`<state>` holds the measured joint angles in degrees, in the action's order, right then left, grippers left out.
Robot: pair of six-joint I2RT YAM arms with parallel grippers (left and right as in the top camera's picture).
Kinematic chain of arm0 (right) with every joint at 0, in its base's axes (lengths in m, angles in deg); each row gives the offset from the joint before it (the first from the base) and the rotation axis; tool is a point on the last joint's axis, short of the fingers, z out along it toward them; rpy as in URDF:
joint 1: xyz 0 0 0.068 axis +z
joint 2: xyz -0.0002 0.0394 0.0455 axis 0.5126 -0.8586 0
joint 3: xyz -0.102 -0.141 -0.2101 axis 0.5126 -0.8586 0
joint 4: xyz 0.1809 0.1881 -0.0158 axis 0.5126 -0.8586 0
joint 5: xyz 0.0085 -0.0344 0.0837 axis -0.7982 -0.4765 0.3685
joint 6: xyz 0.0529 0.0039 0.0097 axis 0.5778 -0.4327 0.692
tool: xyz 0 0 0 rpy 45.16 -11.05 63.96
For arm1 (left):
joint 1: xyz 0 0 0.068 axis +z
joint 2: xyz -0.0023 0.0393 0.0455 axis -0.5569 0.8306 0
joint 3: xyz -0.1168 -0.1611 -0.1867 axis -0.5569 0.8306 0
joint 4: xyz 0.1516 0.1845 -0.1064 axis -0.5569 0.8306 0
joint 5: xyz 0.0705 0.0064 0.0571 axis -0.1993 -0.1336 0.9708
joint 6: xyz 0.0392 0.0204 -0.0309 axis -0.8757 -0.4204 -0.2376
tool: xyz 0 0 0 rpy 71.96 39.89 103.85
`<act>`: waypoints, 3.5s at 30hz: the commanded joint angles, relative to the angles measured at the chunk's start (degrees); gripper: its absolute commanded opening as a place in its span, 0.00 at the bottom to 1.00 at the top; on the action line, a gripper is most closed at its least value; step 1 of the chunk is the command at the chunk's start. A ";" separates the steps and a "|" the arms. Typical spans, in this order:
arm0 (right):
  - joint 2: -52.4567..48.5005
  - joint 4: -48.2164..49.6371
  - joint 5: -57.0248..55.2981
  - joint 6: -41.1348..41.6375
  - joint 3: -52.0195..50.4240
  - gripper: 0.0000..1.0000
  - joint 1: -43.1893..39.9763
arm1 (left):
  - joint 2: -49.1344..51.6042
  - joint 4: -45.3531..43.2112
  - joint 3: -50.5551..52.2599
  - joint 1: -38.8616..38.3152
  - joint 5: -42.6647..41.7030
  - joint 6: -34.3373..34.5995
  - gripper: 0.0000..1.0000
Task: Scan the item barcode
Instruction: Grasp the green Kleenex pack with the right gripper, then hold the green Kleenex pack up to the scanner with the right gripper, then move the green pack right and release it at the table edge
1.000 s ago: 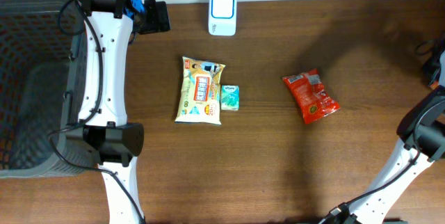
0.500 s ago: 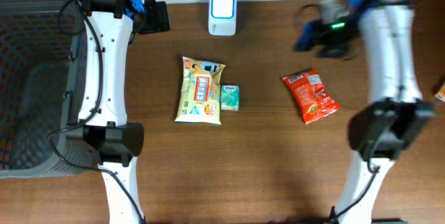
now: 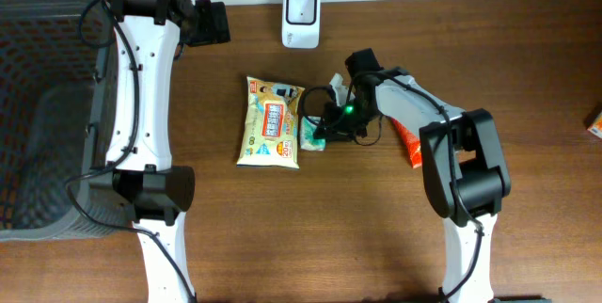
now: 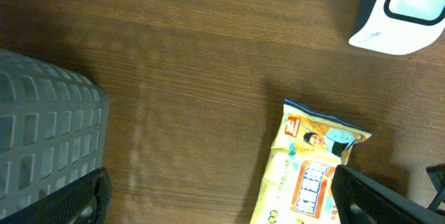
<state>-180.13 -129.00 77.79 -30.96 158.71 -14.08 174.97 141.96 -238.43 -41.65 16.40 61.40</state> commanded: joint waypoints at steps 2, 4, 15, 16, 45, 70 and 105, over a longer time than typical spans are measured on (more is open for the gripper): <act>0.85 -20.15 -28.57 1.03 13.60 0.45 -3.02 | -0.11 -0.11 0.17 0.00 0.39 0.50 0.99; 0.85 -30.23 -35.52 -0.63 24.11 0.57 -2.49 | -0.11 -0.11 0.17 0.00 0.39 0.50 0.99; 0.37 -16.20 -54.16 -4.35 8.85 0.40 16.59 | -0.11 -0.11 0.17 0.00 0.39 0.50 0.99; 0.37 -15.34 -54.88 -4.39 7.82 0.40 16.59 | -0.11 -0.11 0.17 0.00 0.39 0.50 0.99; 0.33 12.52 27.91 5.03 -9.05 0.14 -11.30 | -0.11 -0.11 0.17 0.00 0.39 0.50 0.99; 0.31 22.23 53.05 5.11 -3.34 0.04 -7.26 | -0.11 -0.11 0.17 0.00 0.39 0.50 0.99; -0.48 25.00 -53.86 -6.40 30.62 0.04 -0.96 | -0.11 -0.11 0.17 0.00 0.39 0.50 0.99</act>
<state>-180.70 -106.68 42.23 -19.92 188.70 -19.07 174.97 141.96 -238.43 -41.65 16.38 61.38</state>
